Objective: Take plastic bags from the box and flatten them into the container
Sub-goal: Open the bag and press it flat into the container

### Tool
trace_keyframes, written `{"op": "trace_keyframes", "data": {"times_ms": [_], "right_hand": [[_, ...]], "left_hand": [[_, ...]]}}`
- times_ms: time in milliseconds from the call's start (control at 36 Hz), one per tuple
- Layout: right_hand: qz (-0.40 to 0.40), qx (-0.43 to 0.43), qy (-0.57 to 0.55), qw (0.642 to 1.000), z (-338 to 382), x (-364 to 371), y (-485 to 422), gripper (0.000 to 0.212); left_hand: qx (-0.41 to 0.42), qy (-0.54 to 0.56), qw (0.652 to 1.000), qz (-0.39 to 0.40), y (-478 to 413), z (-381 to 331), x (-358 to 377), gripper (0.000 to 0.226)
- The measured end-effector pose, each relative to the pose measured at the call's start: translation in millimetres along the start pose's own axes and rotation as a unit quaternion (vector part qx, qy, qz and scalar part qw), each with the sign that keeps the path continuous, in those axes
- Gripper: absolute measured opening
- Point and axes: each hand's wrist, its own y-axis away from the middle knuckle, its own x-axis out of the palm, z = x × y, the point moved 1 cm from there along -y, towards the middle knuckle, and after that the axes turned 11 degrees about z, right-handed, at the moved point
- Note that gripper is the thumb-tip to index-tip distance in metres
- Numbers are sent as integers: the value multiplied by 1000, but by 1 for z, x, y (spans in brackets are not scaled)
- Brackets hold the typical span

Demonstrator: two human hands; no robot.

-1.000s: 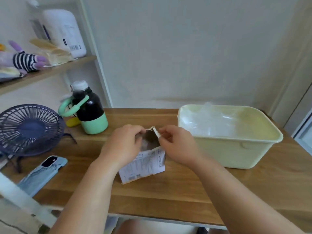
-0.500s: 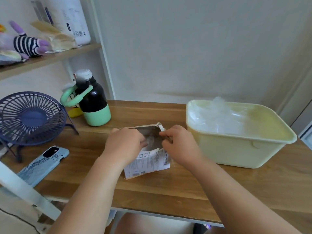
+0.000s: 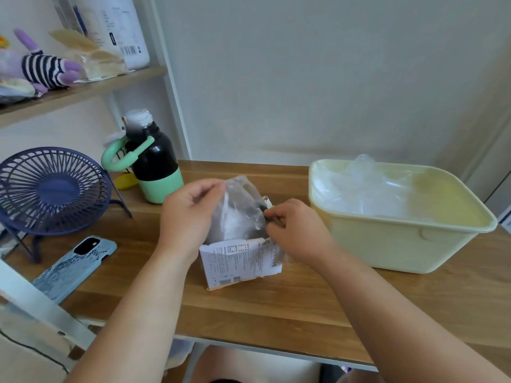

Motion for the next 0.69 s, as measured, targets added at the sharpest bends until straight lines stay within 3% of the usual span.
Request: {"op": "trace_keyframes", "data": {"times_ms": [83,167,222,306,389,444,500,556,611,695], "right_hand": [[-8,-19,59,998,5,-1,-2,20],[-33,-78,83,993,16,-3,0,29],[11,-92,90,992,22,-2,-1,22],[101,-70,117,986,25,5,-5,28],[114,-61,116,985,26,7,-5,32],[70,-82,48,993,28,1,-4,30],[12,-85,-88,992,31,-10,-1,27],[-4,-81,-243,967,34,-22,4,34],[34,-69,-353,933,35,-32,12,43],[131,-50,-420,897,34,-39,20,48]], "left_hand": [[16,20,999,-48,-1,-4,0,13],[46,72,995,-57,-3,-12,0,13],[54,141,988,-43,-5,-18,2,12],[27,312,950,-14,-9,-20,-2,7],[0,434,901,12,-17,-15,-15,29],[-15,470,882,41,-20,-15,-21,50],[-43,488,869,70,-21,-16,-19,51],[-70,487,867,82,-19,-15,-14,54],[-85,493,861,88,-19,-14,-6,66],[-97,512,846,110,-19,-17,10,60]]}}
